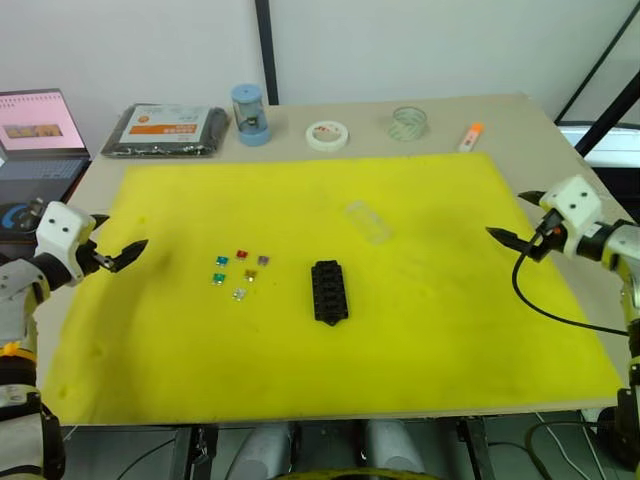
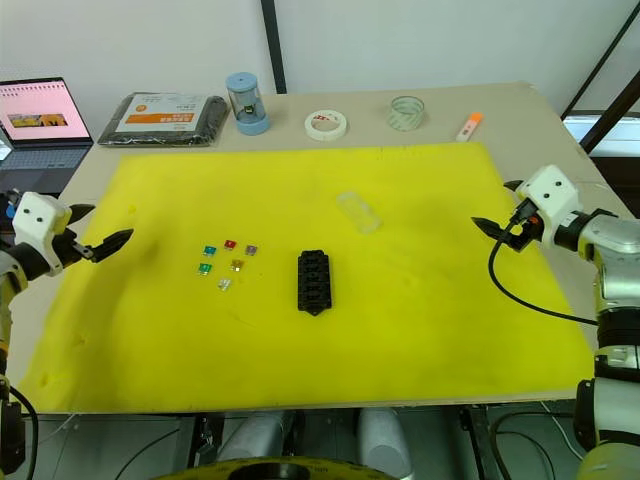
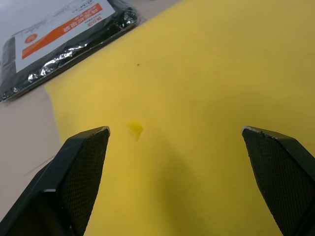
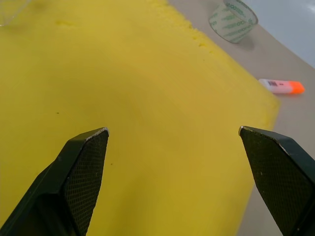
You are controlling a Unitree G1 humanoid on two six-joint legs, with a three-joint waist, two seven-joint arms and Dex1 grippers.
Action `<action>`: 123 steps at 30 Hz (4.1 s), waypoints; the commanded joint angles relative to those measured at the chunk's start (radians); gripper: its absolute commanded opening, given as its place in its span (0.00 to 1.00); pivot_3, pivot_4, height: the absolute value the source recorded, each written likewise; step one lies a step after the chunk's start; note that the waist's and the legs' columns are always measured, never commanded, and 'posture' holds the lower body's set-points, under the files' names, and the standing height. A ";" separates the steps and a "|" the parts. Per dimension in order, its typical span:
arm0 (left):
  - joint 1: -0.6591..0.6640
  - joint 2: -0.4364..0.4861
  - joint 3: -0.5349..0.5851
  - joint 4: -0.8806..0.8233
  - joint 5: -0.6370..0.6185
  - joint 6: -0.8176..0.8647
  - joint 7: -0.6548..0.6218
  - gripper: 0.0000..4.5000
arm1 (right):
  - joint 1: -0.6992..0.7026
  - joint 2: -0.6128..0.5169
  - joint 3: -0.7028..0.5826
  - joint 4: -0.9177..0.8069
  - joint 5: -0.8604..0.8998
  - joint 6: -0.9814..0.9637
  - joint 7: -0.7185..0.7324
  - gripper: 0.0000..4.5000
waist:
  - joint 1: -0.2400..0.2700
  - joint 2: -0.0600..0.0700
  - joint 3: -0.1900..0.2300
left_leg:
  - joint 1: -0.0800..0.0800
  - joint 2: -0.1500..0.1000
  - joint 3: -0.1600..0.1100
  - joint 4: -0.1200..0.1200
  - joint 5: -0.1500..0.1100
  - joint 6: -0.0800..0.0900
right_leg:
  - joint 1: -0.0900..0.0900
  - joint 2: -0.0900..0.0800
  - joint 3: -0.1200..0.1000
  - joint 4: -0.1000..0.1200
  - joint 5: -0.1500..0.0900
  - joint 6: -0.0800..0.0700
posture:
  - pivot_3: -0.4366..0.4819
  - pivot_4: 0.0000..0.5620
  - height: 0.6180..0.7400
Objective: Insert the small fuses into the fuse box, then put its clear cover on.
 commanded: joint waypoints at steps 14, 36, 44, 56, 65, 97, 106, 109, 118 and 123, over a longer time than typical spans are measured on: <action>0.112 0.139 0.072 -0.411 -0.331 0.584 -0.267 1.00 | 0.007 0.110 0.084 -0.514 0.176 0.159 0.069 1.00 | -0.011 0.000 0.000 | -0.001 0.001 0.000 0.000 0.000 0.000 | -0.002 0.002 0.001 0.001 0.000 0.000 | 0.48 0.27 1.00; 0.048 0.051 0.136 -0.367 -0.764 1.620 -0.042 1.00 | -0.023 0.245 0.327 -1.012 0.305 0.500 0.087 1.00 | -0.002 -0.004 0.000 | 0.000 0.003 0.000 0.002 -0.002 -0.002 | -0.003 0.006 0.001 0.002 0.000 -0.001 | 0.48 0.27 1.00; -0.048 -0.022 0.063 -0.246 -0.696 1.597 0.006 1.00 | -0.038 0.244 0.329 -1.020 0.299 0.521 0.084 1.00 | 0.002 -0.006 -0.001 | 0.000 0.002 -0.001 0.002 -0.003 -0.003 | -0.003 0.005 0.001 0.001 0.001 -0.001 | 0.48 0.27 1.00; -0.158 -0.112 -0.010 -0.119 -0.601 1.511 -0.004 1.00 | -0.047 0.237 0.317 -1.048 0.303 0.558 0.070 1.00 | 0.009 -0.006 -0.001 | 0.000 0.002 -0.001 0.003 -0.002 -0.003 | -0.002 0.005 0.001 0.002 0.001 -0.001 | 0.48 0.27 1.00; -0.193 -0.148 -0.041 -0.092 -0.583 1.502 -0.057 1.00 | -0.034 0.227 0.307 -1.059 0.296 0.566 0.059 1.00 | 0.025 -0.006 -0.001 | 0.000 0.002 -0.001 0.003 -0.002 -0.003 | -0.002 0.005 0.001 0.002 0.001 -0.001 | 0.48 0.27 1.00; -0.072 -0.076 -0.092 -0.384 -0.577 1.411 -0.194 0.00 | -0.050 0.255 0.267 -1.039 0.395 0.682 0.019 1.00 | 0.003 -0.007 -0.001 | -0.001 0.003 -0.001 0.002 -0.002 -0.003 | -0.003 0.004 0.002 0.001 0.001 -0.001 | 0.48 0.27 1.00; -0.175 -0.005 -0.162 -0.828 -0.560 1.082 -0.334 0.00 | -0.192 0.224 0.299 -1.069 0.489 1.009 -0.049 1.00 | 0.004 -0.008 0.001 | -0.002 0.004 0.000 0.002 -0.003 -0.003 | -0.002 0.003 0.002 -0.002 0.002 -0.003 | 0.48 0.27 1.00; -0.182 -0.051 -0.220 -0.876 -0.452 0.866 -0.325 0.00 | -0.230 0.262 0.299 -1.081 0.508 1.063 -0.093 0.91 | 0.001 -0.008 0.001 | -0.002 0.005 0.000 0.001 -0.002 -0.003 | -0.003 0.003 0.002 -0.001 0.002 -0.003 | 0.48 0.27 1.00; -0.187 -0.157 -0.322 -0.837 -0.250 0.440 -0.325 0.00 | -0.262 0.275 0.397 -1.071 0.373 0.941 -0.115 0.60 | 0.004 -0.008 0.001 | -0.003 0.005 0.001 0.001 -0.002 -0.003 | -0.004 0.004 0.002 -0.002 0.002 -0.003 | 0.48 0.27 1.00; -0.206 -0.172 -0.326 -0.807 -0.244 0.398 -0.335 0.00 | -0.265 0.285 0.416 -1.057 0.340 0.901 -0.110 0.38 | 0.002 -0.008 0.001 | -0.003 0.005 0.001 0.002 -0.002 -0.003 | -0.004 0.005 0.002 -0.001 0.002 -0.003 | 0.48 0.27 1.00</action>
